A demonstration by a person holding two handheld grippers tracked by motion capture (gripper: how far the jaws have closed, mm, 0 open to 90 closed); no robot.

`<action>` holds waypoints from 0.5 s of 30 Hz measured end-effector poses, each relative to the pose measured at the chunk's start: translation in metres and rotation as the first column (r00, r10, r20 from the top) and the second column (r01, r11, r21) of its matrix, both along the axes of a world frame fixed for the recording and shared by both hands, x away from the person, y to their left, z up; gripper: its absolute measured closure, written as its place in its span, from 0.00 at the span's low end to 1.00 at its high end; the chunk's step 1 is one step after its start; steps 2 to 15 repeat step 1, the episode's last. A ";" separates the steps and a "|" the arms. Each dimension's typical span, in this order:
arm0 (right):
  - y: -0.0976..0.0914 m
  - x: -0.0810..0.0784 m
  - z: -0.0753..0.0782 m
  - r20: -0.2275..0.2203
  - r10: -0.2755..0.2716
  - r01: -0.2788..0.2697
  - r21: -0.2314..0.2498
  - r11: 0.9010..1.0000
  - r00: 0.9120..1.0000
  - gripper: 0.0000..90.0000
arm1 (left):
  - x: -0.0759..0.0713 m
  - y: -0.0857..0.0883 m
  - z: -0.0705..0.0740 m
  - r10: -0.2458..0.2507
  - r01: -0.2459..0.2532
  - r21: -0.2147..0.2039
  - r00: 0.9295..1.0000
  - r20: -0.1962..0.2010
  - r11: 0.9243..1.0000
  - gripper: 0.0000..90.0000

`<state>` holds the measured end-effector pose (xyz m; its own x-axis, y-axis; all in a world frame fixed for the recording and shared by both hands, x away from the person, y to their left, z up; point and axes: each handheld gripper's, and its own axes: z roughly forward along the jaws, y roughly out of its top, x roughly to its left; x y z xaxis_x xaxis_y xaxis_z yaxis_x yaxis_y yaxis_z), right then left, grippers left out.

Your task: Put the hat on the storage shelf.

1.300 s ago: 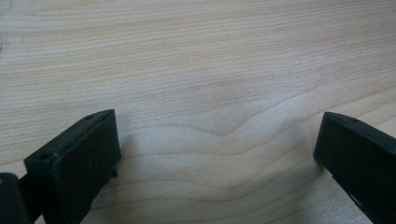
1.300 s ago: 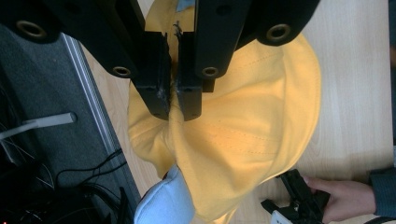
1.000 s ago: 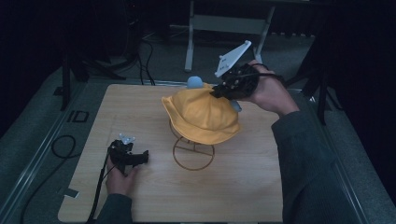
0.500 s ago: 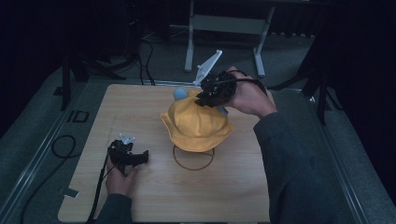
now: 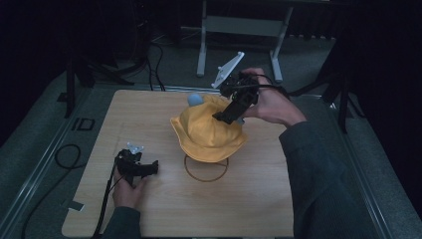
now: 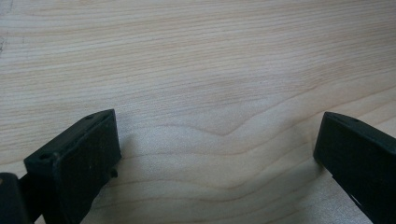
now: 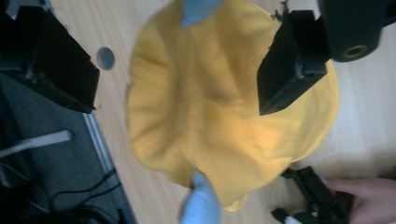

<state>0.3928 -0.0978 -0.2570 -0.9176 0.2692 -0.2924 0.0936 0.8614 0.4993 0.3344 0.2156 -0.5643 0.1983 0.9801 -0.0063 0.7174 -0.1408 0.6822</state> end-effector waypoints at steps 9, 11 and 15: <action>-0.003 0.000 0.001 0.002 -0.006 0.006 0.002 1.000 1.000 0.13 | 0.000 0.000 0.000 0.000 0.000 0.000 1.000 0.000 1.000 0.00; -0.003 0.000 0.001 0.002 -0.006 0.006 0.002 1.000 1.000 0.13 | 0.000 0.000 0.000 0.000 0.000 0.000 1.000 0.000 1.000 0.00; -0.003 0.000 0.001 0.002 -0.006 0.006 0.002 1.000 1.000 0.13 | 0.000 0.000 0.000 0.000 0.000 0.000 1.000 0.000 1.000 0.00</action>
